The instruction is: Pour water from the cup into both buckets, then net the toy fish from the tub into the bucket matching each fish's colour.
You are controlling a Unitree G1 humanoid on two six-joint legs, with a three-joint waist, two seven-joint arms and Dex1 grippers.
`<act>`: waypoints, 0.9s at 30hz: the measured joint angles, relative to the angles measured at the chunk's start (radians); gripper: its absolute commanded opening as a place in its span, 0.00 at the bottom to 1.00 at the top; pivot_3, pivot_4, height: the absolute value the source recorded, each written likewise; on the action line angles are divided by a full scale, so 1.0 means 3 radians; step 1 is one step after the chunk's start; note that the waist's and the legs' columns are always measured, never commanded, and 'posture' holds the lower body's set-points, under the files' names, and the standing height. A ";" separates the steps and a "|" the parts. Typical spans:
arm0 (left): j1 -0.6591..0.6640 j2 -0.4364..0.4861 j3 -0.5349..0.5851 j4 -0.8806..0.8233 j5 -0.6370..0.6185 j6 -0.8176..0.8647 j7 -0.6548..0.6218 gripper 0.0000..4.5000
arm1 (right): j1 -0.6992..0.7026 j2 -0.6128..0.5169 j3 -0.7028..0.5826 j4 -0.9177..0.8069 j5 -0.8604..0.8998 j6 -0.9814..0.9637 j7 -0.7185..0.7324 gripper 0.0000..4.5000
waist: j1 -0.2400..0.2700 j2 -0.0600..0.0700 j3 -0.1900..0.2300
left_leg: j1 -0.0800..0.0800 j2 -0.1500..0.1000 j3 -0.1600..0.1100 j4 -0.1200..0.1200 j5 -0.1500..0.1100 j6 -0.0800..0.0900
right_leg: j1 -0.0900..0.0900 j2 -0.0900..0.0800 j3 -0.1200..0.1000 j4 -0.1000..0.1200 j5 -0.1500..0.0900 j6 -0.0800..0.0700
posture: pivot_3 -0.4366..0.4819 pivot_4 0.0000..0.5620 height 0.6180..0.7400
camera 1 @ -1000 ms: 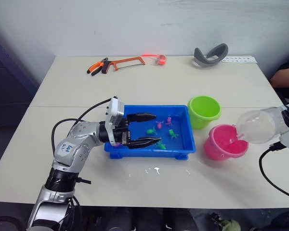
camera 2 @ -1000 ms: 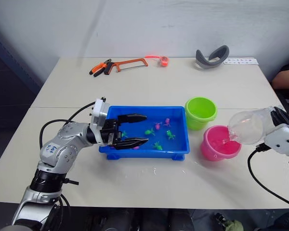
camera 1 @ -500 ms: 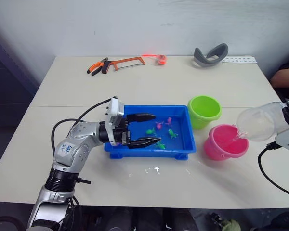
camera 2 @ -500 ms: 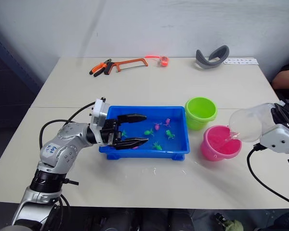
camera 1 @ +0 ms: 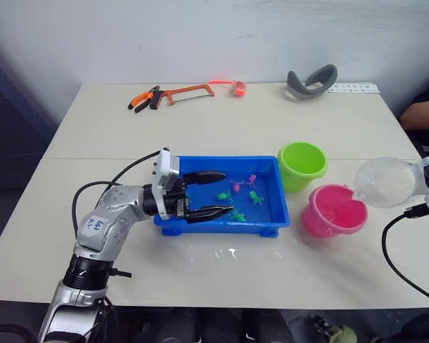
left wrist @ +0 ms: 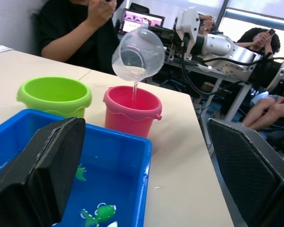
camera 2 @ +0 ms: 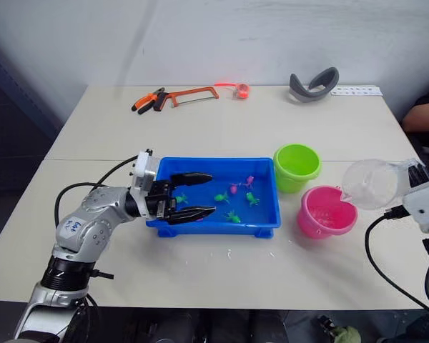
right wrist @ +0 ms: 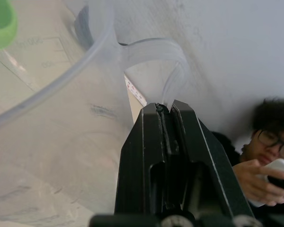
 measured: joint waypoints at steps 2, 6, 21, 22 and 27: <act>0.0003 0.0015 0.0033 -0.0001 0.0000 0.0001 0.0010 1.00 | 0.0000 0.0026 0.0018 0.0008 0.0127 0.0074 0.0051 0.02 | -0.0001 0.0000 0.0000 | 0.0000 0.0000 0.0000 0.0000 0.0000 0.0000 | 0.0000 0.0000 0.0000 0.0001 0.0000 0.0000 | 0.48 0.27 1.00; 0.0033 0.0042 0.0117 -0.0014 -0.0039 0.0021 0.0039 1.00 | -0.0072 0.0138 0.0016 -0.0005 0.0609 0.0347 0.0221 0.02 | -0.0001 0.0000 0.0000 | 0.0000 0.0001 0.0000 0.0000 0.0000 0.0000 | 0.0000 0.0000 0.0000 0.0002 0.0000 0.0000 | 0.48 0.27 1.00; -0.0220 0.0111 0.0552 0.0165 -0.0029 0.0170 0.0654 1.00 | -0.1338 -0.0126 0.0372 0.0387 0.0869 0.1351 0.0225 0.02 | -0.0004 -0.0001 0.0001 | -0.0004 0.0000 -0.0001 0.0002 0.0000 0.0000 | -0.0003 0.0001 -0.0003 0.0006 0.0000 0.0000 | 0.48 0.27 1.00; -0.0230 0.0130 0.0559 0.0179 -0.0015 0.0170 0.0669 1.00 | -0.1468 -0.0129 0.0471 0.0504 0.0813 0.1341 0.0225 0.02 | -0.0007 -0.0002 0.0001 | -0.0004 0.0000 -0.0001 0.0002 0.0000 0.0000 | -0.0003 0.0001 -0.0003 0.0006 0.0000 0.0000 | 0.48 0.27 1.00; -0.0278 0.0157 0.0560 0.0285 0.0074 0.0165 0.0671 1.00 | -0.1784 -0.0140 0.0808 0.0848 0.0542 0.1157 0.0221 0.02 | -0.0002 -0.0002 0.0001 | -0.0008 0.0000 -0.0003 0.0001 0.0000 0.0000 | -0.0003 0.0001 -0.0007 0.0003 0.0000 0.0000 | 0.48 0.27 1.00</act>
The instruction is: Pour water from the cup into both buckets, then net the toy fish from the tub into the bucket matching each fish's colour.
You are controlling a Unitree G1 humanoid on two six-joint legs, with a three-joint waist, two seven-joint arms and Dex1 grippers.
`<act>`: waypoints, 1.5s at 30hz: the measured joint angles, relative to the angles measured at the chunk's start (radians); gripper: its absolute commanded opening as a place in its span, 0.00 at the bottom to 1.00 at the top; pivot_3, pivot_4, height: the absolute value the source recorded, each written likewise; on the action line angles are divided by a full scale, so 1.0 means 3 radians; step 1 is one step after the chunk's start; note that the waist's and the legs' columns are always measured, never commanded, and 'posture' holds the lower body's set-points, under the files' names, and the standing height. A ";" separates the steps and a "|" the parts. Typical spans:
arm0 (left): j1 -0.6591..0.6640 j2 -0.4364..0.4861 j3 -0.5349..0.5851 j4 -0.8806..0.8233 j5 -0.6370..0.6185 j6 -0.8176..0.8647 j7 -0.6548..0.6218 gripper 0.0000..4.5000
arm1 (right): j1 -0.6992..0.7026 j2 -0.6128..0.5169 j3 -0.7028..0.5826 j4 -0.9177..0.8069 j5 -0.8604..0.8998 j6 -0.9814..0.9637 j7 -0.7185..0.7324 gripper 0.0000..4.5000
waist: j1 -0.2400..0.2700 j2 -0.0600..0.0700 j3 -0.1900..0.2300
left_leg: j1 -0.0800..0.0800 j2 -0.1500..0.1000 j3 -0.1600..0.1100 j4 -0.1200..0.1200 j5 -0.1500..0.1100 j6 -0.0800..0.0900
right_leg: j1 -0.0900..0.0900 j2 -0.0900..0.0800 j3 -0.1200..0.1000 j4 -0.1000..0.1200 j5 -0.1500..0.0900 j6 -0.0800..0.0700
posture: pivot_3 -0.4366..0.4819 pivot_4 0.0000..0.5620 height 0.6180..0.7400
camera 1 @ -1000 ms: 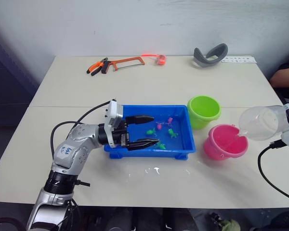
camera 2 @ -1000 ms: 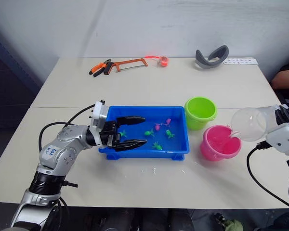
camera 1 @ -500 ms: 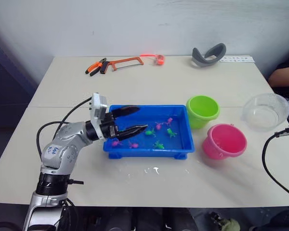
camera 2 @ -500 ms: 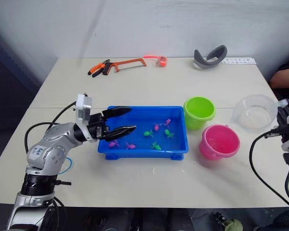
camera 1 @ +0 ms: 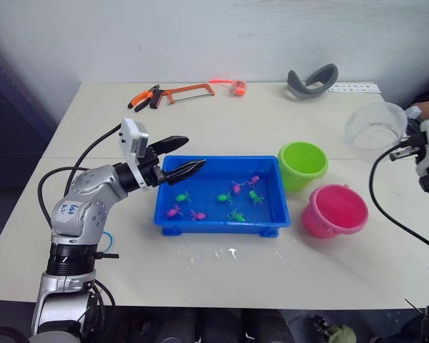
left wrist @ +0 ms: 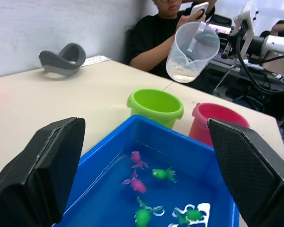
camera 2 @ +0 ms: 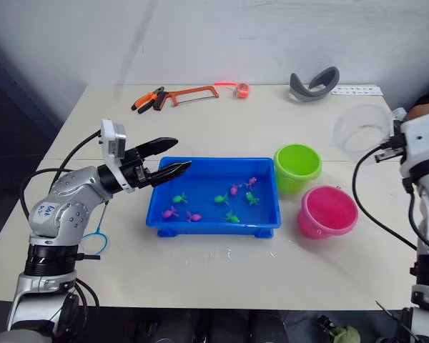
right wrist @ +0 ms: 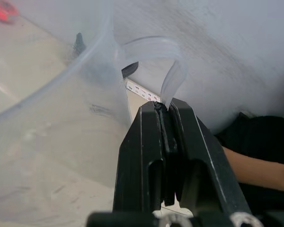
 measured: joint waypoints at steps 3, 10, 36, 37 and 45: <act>-0.0016 -0.0002 -0.0012 0.0002 0.0025 -0.0001 0.0000 1.00 | -0.0139 0.0000 0.0168 0.0224 -0.0189 -0.0146 -0.0062 0.02 | -0.0001 -0.0002 0.0001 | -0.0001 -0.0001 0.0000 0.0001 0.0000 0.0000 | 0.0000 -0.0001 0.0000 -0.0001 0.0000 0.0000 | 0.48 0.27 1.00; -0.0055 -0.0061 -0.0060 0.0000 0.0042 0.0002 0.0002 1.00 | -0.0372 0.0000 0.0466 0.0504 -0.0584 -0.0599 -0.0219 0.02 | -0.0020 -0.0003 0.0002 | -0.0001 0.0001 -0.0001 0.0000 0.0001 -0.0002 | 0.0000 0.0001 -0.0001 -0.0001 0.0000 0.0000 | 0.48 0.27 1.00; 0.0001 -0.0146 -0.0151 -0.0014 0.0042 0.0017 -0.0001 1.00 | -0.0690 -0.0213 0.1039 0.1064 -0.1728 -0.1676 -0.1228 0.02 | -0.0085 -0.0006 0.0004 | -0.0001 0.0003 -0.0003 0.0000 0.0003 -0.0005 | 0.0000 0.0002 0.0000 0.0000 0.0000 0.0000 | 0.48 0.27 1.00; 0.0001 -0.0152 -0.0151 -0.0014 0.0042 0.0011 -0.0001 1.00 | -0.0690 -0.0222 0.1072 0.1084 -0.1752 -0.1685 -0.1242 0.02 | -0.0084 -0.0006 0.0004 | -0.0001 0.0003 -0.0002 0.0000 0.0003 -0.0005 | 0.0000 0.0002 0.0000 0.0000 0.0000 0.0000 | 0.48 0.27 1.00; 0.0012 -0.0164 -0.0152 -0.0014 0.0044 -0.0007 -0.0001 1.00 | -0.0746 -0.0298 0.1179 0.1121 -0.1995 -0.1805 -0.1435 0.02 | -0.0083 -0.0006 0.0004 | -0.0002 0.0003 -0.0003 0.0000 0.0003 -0.0005 | 0.0000 0.0002 -0.0001 -0.0001 0.0000 0.0000 | 0.48 0.27 1.00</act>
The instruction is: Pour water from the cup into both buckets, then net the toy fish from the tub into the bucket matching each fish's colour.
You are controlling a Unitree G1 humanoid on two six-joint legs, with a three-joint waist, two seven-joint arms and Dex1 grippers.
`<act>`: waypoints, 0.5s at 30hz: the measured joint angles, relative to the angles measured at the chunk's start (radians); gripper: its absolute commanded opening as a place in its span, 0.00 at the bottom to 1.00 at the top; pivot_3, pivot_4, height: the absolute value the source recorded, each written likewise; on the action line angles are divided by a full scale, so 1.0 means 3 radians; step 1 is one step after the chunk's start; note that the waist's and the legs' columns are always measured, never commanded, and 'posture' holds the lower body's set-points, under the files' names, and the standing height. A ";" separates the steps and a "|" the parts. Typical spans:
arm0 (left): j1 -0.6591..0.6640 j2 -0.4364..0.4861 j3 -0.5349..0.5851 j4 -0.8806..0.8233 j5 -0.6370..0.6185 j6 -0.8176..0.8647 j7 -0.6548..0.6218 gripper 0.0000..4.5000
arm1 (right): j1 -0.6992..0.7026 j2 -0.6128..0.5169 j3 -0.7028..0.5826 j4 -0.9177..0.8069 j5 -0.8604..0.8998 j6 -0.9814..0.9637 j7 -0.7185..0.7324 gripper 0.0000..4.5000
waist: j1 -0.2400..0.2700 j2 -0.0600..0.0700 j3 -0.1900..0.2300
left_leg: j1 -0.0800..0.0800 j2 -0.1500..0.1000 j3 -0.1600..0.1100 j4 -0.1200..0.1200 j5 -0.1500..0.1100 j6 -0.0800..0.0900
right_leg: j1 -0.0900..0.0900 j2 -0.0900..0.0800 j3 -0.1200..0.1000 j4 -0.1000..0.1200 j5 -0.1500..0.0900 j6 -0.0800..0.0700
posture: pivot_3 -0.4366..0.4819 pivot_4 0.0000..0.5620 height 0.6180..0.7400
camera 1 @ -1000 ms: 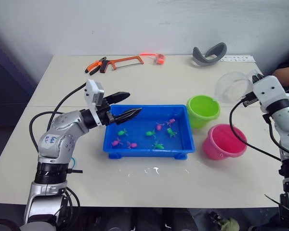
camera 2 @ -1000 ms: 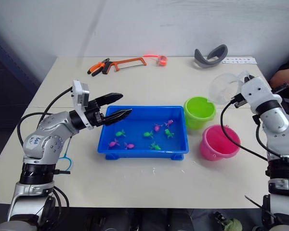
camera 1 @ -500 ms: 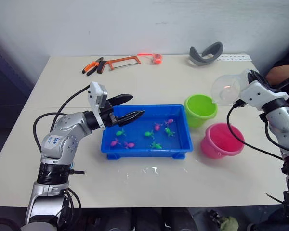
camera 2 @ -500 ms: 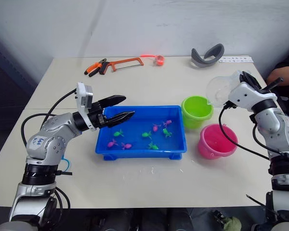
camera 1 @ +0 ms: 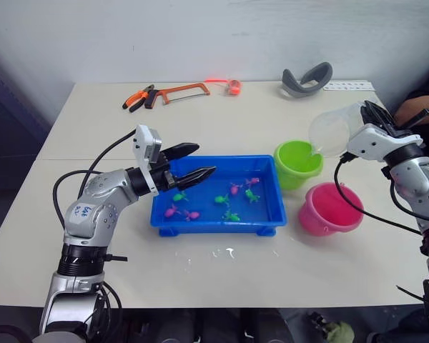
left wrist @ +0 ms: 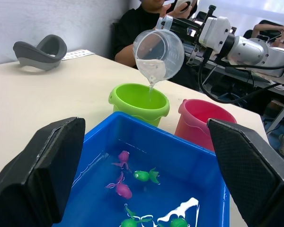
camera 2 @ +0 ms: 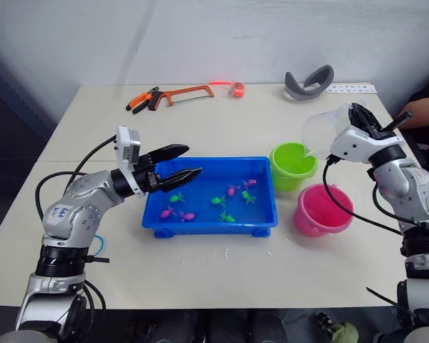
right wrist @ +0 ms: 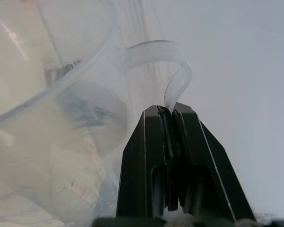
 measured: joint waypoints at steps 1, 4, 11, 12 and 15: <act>0.0000 -0.0003 -0.0001 0.0000 0.0004 -0.0003 0.0000 1.00 | -0.0025 -0.0005 0.0027 0.0002 -0.0042 -0.0009 -0.0040 0.02 | -0.0001 0.0000 0.0000 | 0.0000 0.0000 0.0000 0.0000 0.0000 0.0000 | 0.0000 0.0000 0.0000 0.0000 0.0000 0.0000 | 0.48 0.27 1.00; 0.0000 -0.0013 -0.0003 0.0000 0.0007 -0.0012 0.0000 1.00 | -0.0045 -0.0015 0.0059 0.0018 -0.0122 -0.0064 -0.0109 0.02 | -0.0001 0.0000 0.0000 | 0.0000 0.0000 0.0000 0.0000 0.0000 -0.0001 | 0.0000 0.0000 0.0000 0.0000 0.0000 0.0000 | 0.48 0.27 1.00; 0.0010 -0.0014 -0.0004 0.0000 0.0014 -0.0033 -0.0003 1.00 | -0.0089 -0.0056 0.0164 0.0073 -0.0287 -0.0144 -0.0270 0.02 | 0.0000 0.0000 0.0000 | 0.0000 0.0000 0.0000 0.0000 0.0000 -0.0001 | 0.0000 0.0000 0.0000 0.0000 0.0000 0.0000 | 0.48 0.27 1.00; 0.0018 -0.0015 -0.0004 0.0000 0.0014 -0.0033 -0.0003 1.00 | -0.0103 -0.0062 0.0164 0.0078 -0.0309 -0.0146 -0.0306 0.02 | 0.0001 0.0000 0.0000 | 0.0000 0.0000 0.0000 0.0000 0.0000 -0.0001 | 0.0000 0.0000 0.0000 0.0000 0.0000 0.0000 | 0.48 0.27 1.00; 0.0027 -0.0016 -0.0004 -0.0001 0.0014 -0.0033 -0.0003 1.00 | -0.0148 -0.0113 0.0177 0.0082 -0.0391 -0.0176 -0.0423 0.02 | 0.0001 0.0000 0.0000 | 0.0000 0.0000 0.0000 0.0000 0.0000 -0.0001 | 0.0000 0.0000 0.0000 0.0000 0.0000 0.0000 | 0.48 0.27 1.00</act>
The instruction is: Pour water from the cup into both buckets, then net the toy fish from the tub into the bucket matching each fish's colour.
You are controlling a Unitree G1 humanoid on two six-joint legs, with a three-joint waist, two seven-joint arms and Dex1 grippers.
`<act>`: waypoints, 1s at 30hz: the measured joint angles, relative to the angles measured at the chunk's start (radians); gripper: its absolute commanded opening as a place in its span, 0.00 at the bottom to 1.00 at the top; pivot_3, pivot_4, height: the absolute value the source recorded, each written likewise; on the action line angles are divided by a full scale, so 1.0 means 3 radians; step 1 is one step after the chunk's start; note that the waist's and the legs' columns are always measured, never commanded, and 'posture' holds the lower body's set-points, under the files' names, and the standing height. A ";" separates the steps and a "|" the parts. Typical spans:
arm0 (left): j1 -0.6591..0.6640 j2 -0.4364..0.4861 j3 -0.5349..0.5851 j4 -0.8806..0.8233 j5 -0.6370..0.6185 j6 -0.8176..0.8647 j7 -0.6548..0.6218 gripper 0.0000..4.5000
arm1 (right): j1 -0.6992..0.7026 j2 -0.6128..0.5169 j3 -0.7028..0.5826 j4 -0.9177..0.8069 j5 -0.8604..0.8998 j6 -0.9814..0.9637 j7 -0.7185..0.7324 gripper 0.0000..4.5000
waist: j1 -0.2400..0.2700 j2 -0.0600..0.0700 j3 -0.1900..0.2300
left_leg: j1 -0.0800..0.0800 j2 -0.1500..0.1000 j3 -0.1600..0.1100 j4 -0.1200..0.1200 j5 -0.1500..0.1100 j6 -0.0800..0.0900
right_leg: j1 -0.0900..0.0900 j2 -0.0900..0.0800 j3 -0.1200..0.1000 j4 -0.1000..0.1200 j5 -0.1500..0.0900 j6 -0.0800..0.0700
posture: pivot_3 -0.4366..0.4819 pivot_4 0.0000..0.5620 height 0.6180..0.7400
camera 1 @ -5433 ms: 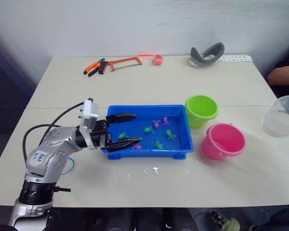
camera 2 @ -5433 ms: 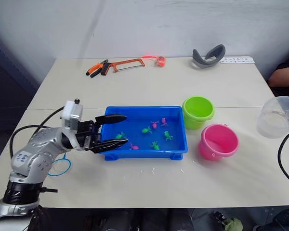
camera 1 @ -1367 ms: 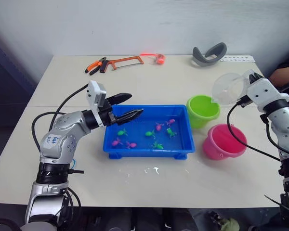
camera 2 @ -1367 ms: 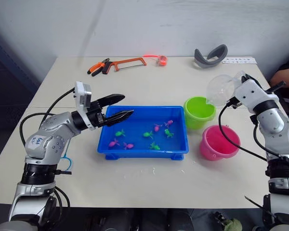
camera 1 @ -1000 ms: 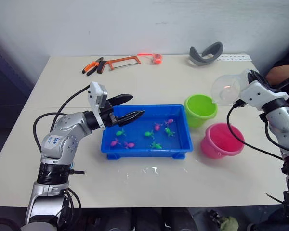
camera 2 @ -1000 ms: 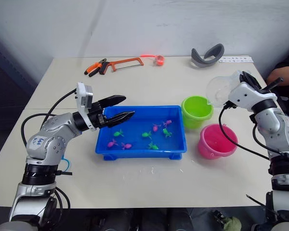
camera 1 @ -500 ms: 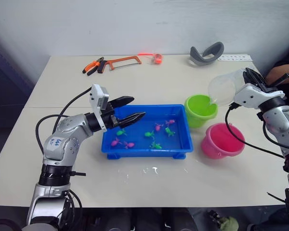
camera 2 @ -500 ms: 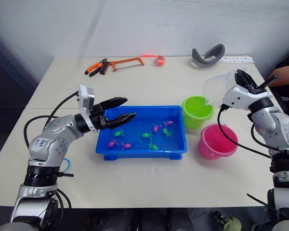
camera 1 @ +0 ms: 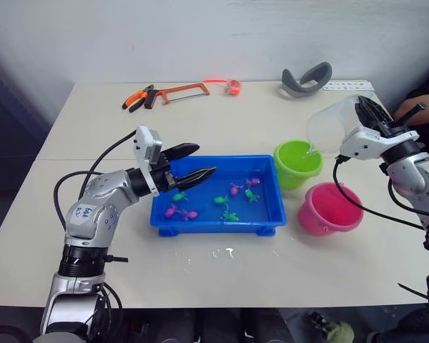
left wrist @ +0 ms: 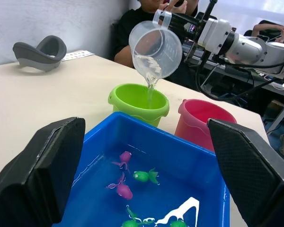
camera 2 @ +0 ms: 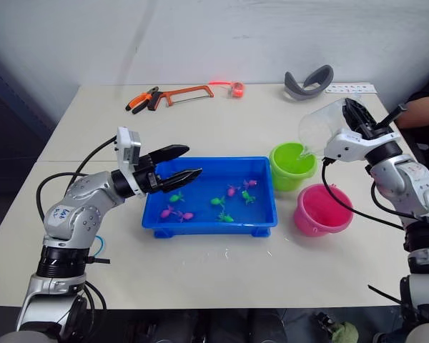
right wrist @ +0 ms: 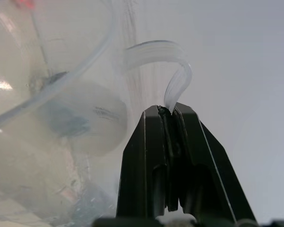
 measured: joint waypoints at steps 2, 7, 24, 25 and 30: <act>0.0005 0.0000 0.0000 -0.0001 0.0000 0.0000 0.0000 1.00 | -0.0016 -0.0029 0.0002 0.0000 -0.0059 -0.0039 -0.0089 0.02 | -0.0001 0.0000 0.0000 | 0.0000 0.0000 0.0000 0.0000 0.0000 0.0000 | 0.0000 0.0000 0.0000 0.0000 0.0000 0.0000 | 0.48 0.27 1.00; 0.0015 0.0000 0.0000 -0.0002 0.0000 0.0000 0.0000 1.00 | -0.0019 -0.0031 0.0024 0.0000 -0.0146 -0.0102 -0.0228 0.02 | -0.0003 0.0000 0.0000 | 0.0000 0.0000 0.0000 0.0000 0.0000 0.0000 | 0.0000 0.0001 0.0000 0.0000 0.0000 0.0000 | 0.48 0.27 1.00; -0.0054 0.0002 0.0009 -0.0146 -0.0181 -0.0089 -0.0438 1.00 | 0.0278 0.0293 -0.0455 0.0033 0.1614 0.0068 0.1022 0.02 | 0.0007 -0.0004 0.0003 | -0.0001 0.0001 -0.0005 0.0001 0.0000 0.0000 | 0.0003 0.0001 -0.0006 -0.0001 0.0000 0.0000 | 0.48 0.27 1.00; -0.0087 0.0003 0.0005 -0.0151 -0.0192 -0.0101 -0.0484 1.00 | 0.0343 0.0342 -0.0583 -0.0066 0.1923 0.0188 0.1251 0.02 | 0.0007 -0.0005 0.0003 | -0.0001 0.0000 -0.0005 0.0001 0.0000 0.0000 | 0.0003 0.0001 -0.0006 0.0000 0.0000 0.0000 | 0.48 0.27 1.00; -0.0302 0.0078 -0.0030 -0.0238 -0.0231 -0.0075 -0.0689 1.00 | 0.0734 0.0386 -0.1165 -0.0673 0.3111 0.1097 0.1930 0.02 | 0.0029 -0.0005 0.0003 | -0.0005 0.0000 -0.0011 0.0004 0.0001 0.0001 | 0.0004 -0.0001 -0.0011 0.0000 0.0000 0.0000 | 0.48 0.27 1.00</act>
